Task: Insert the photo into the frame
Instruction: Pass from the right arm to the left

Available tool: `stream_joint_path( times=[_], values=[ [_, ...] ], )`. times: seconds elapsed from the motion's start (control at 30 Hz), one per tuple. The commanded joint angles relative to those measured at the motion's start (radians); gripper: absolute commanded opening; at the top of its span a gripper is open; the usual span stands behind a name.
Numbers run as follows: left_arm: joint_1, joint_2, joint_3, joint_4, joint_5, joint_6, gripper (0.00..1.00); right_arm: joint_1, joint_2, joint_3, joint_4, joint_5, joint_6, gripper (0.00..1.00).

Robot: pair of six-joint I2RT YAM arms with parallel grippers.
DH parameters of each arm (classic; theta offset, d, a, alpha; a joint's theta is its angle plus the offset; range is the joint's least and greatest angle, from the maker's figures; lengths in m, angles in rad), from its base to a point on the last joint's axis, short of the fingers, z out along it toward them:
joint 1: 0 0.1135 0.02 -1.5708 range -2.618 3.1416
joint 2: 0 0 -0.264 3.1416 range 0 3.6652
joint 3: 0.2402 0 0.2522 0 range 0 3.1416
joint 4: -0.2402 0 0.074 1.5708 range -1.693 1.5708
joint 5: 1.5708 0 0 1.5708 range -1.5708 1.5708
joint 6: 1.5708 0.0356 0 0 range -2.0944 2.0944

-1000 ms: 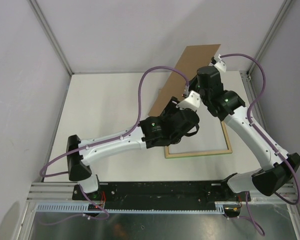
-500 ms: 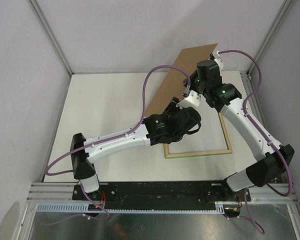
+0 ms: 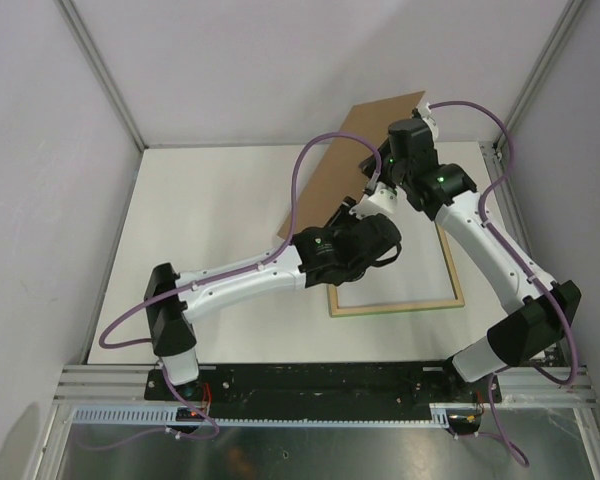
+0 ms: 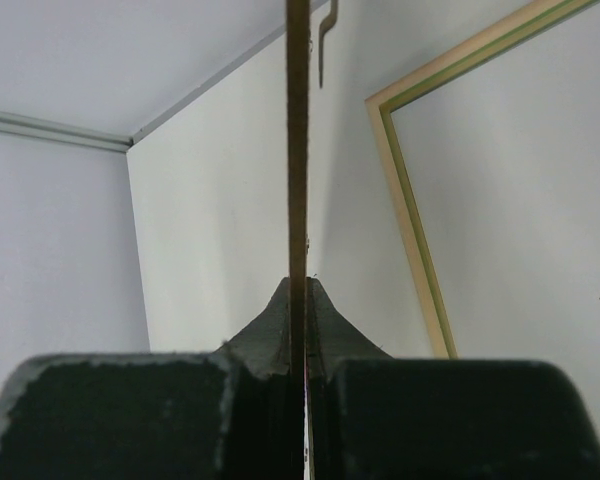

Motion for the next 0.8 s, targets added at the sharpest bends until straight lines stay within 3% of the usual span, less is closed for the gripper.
stream_joint_path(
  times=[0.0,0.2,0.37,0.43,0.6,0.77],
  values=[
    [0.016,-0.001,-0.007,-0.004,-0.036,-0.017,0.36,-0.007,-0.013,0.075,0.084,-0.015,0.025,0.00],
    [0.024,0.005,-0.009,-0.008,-0.051,-0.015,0.04,-0.009,-0.010,0.071,0.086,-0.023,0.022,0.00],
    [0.026,-0.004,-0.001,-0.006,-0.105,-0.011,0.00,-0.009,-0.017,0.058,0.093,-0.034,0.007,0.02],
    [0.030,-0.015,0.004,-0.003,-0.123,-0.015,0.00,-0.010,-0.025,0.049,0.103,-0.041,-0.005,0.11],
    [0.044,-0.050,0.031,0.000,-0.154,-0.010,0.00,-0.010,-0.057,0.037,0.126,-0.057,-0.053,0.52],
    [0.081,-0.076,0.037,0.000,-0.142,-0.004,0.00,-0.006,-0.134,0.022,0.132,-0.027,-0.101,0.79]
  ],
)
